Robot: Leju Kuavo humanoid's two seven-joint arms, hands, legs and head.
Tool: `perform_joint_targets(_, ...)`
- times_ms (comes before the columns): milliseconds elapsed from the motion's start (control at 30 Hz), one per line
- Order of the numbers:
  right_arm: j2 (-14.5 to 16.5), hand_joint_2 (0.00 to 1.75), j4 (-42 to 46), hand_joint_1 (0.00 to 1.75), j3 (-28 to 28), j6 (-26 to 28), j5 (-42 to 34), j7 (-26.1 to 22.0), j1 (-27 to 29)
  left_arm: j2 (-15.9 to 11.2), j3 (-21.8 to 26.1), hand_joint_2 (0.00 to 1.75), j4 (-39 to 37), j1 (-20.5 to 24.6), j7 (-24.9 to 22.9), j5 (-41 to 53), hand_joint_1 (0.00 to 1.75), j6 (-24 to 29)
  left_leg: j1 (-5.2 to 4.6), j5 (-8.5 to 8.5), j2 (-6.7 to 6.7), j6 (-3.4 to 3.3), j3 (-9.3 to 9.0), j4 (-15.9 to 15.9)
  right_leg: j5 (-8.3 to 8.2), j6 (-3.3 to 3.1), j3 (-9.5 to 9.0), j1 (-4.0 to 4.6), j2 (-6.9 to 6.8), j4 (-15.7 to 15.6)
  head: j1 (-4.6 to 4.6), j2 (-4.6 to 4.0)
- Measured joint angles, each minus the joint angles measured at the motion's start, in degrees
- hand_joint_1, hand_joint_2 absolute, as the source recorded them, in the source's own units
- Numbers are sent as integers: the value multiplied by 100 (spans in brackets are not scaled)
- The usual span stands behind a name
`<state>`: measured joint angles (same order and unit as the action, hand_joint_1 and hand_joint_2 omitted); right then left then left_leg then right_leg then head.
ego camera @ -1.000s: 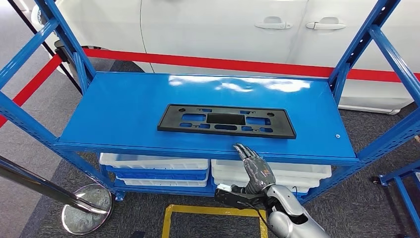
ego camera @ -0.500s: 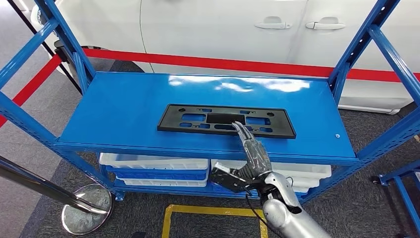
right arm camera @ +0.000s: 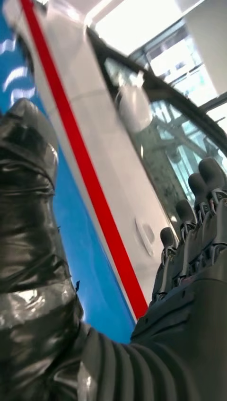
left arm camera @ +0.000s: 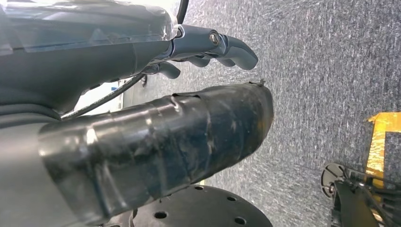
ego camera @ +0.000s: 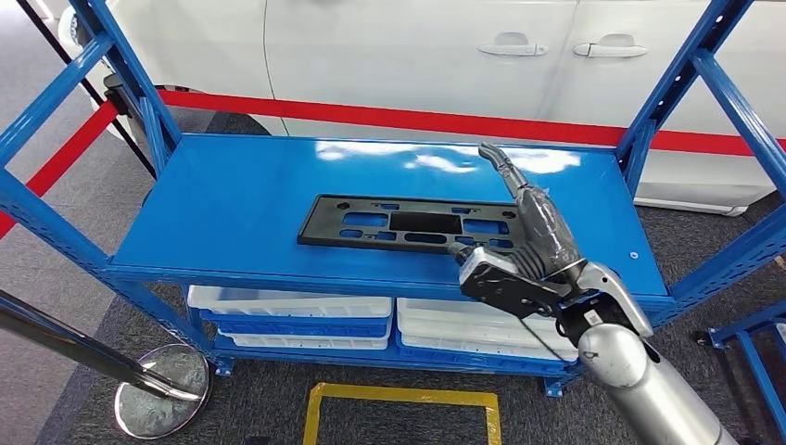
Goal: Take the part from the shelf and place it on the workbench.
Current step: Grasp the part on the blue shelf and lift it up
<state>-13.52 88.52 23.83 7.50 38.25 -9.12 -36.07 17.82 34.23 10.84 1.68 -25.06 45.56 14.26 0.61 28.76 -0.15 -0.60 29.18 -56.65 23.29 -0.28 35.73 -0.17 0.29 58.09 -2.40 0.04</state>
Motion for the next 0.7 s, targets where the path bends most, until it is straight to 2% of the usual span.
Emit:
perform_joint_targets(200, 336, 175, -1019, 0, 597, 661, 1136, 379, 92, 1, 0, 0, 1, 18, -12, 191, 0, -80, 2, -1, 0, 1, -3, 0, 0, 0, 1, 3, 2, 1, -1, -1)
perform_joint_targets(500, 563, 175, -1595, 0, 909, 760, 1396, 507, 103, 1, 1, 0, 1, 17, -20, 262, 0, -105, 1, -1, 0, 1, -1, 1, 1, 0, 1, 2, 2, 2, 0, 0)
perform_joint_targets(700, 948, 175, -2164, 0, 1138, 1046, 2084, 712, 100, -1, 2, 0, 0, 19, -30, 403, 0, -184, 1, -1, 1, 1, -2, 1, 1, 0, 1, 3, 2, 2, -1, 0)
